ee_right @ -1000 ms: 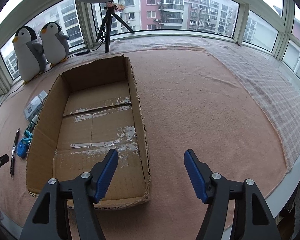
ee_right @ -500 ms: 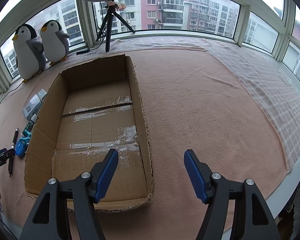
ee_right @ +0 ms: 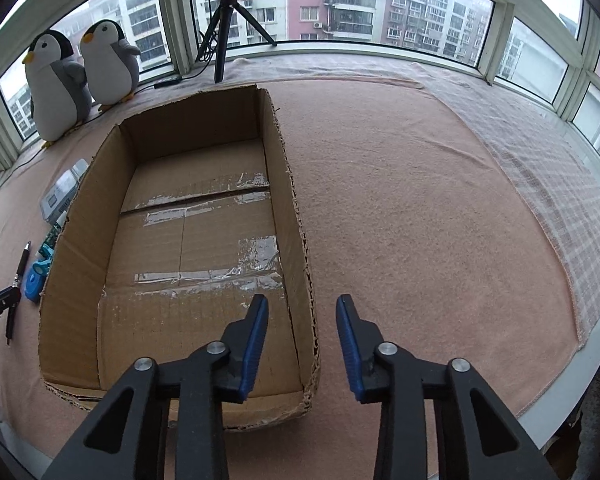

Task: Organize rigid objects
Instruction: 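Close the left tool on the black pen, then carry the black pen into the cardboard box and open the left tool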

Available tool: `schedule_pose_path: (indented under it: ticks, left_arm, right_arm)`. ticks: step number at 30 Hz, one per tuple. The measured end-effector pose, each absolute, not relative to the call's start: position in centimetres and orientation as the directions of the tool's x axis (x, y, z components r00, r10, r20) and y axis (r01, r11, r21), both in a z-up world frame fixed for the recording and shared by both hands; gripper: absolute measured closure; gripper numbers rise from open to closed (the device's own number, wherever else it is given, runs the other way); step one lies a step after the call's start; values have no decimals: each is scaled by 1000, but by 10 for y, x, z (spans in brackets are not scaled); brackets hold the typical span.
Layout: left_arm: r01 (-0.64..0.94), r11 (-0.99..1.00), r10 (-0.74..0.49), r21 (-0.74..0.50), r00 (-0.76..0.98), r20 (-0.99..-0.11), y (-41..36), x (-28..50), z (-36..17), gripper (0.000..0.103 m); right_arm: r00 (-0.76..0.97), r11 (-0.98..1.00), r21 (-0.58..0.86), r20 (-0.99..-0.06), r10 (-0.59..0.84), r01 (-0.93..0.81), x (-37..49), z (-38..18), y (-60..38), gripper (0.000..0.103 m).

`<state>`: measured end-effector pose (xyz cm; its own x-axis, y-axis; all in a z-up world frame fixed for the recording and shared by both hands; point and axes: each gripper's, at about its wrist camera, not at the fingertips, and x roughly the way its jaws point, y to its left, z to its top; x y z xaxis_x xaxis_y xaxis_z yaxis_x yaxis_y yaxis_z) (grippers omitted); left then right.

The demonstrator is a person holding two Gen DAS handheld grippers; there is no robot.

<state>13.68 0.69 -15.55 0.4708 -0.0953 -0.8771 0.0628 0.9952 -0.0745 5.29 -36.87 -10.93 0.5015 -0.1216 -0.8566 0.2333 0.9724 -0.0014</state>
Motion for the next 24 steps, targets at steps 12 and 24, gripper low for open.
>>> schedule_pose_path:
  ticks: [12,24]
  left_arm:
    - [24,988,-146,-153,481,-864,29,126,-146,91]
    - [104,977,-214,-188,535,-817,2,113,-101,91]
  right_arm:
    - [474,971,-8,-872,-124,240,54,-119,-370,92]
    - [478,970,-23,-867,-139,241,56,-121,-368,92]
